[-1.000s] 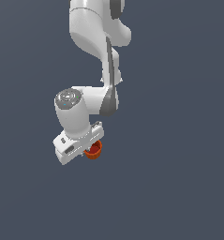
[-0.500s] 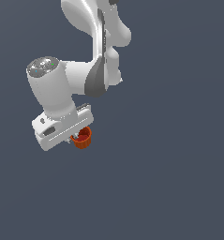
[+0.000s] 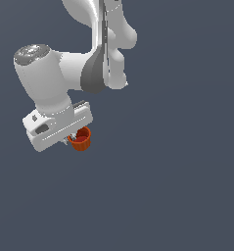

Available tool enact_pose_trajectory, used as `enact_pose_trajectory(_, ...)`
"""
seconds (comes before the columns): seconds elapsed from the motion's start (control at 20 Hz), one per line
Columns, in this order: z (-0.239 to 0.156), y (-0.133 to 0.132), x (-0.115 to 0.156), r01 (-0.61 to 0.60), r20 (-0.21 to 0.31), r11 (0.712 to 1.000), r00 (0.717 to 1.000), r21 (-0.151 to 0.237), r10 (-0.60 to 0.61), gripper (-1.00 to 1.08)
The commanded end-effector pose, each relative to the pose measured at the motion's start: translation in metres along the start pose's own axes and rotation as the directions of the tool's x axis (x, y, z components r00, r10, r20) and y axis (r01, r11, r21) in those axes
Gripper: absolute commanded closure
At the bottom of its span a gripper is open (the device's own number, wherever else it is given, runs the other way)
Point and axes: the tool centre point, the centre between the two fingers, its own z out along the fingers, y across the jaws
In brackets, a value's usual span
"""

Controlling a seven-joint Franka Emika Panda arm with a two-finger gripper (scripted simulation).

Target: Pick up the object and move it to a goal position.

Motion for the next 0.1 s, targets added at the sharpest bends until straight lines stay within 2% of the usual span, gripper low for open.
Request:
enact_pose_trajectory(0.0,0.0014,-0.0001,0.0014,0.001,0.000,1.000,1.000,0.000,-0.001,1.08)
enact_pose_trajectory(0.05,0.0017,-0.0002,0.0016,0.001,0.000,1.000,1.000,0.000,-0.001,1.08)
